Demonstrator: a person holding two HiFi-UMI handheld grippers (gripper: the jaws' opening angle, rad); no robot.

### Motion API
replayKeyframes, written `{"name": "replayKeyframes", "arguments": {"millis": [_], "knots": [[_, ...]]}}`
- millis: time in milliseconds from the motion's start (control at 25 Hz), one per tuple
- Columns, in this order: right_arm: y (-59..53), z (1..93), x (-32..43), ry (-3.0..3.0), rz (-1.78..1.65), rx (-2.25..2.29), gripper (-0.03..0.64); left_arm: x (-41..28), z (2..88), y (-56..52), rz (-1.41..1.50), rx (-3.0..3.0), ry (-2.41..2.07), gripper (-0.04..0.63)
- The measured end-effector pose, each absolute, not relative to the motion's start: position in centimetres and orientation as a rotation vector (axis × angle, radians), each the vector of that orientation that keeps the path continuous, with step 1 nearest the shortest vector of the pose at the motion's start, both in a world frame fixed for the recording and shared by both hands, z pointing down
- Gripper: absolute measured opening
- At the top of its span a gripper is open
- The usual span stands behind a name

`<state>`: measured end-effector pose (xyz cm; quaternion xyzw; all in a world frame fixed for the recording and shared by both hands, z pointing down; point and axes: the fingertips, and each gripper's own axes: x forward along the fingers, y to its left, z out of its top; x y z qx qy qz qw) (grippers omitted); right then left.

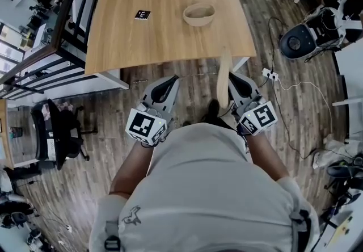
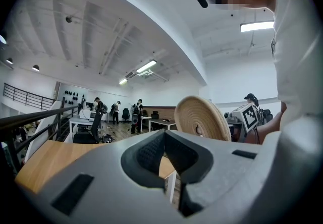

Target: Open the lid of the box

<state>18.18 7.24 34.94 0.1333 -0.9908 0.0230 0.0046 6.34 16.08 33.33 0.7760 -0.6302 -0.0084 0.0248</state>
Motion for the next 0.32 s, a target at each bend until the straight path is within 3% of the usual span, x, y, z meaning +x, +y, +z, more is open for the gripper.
{"name": "replayKeyframes", "arguments": {"millis": [320], "knots": [[7.49,34.32,18.28,-3.109,0.059,0.433,0.034,6.50,32.51,16.49,-0.031,2.419,-1.947,0.006]]}}
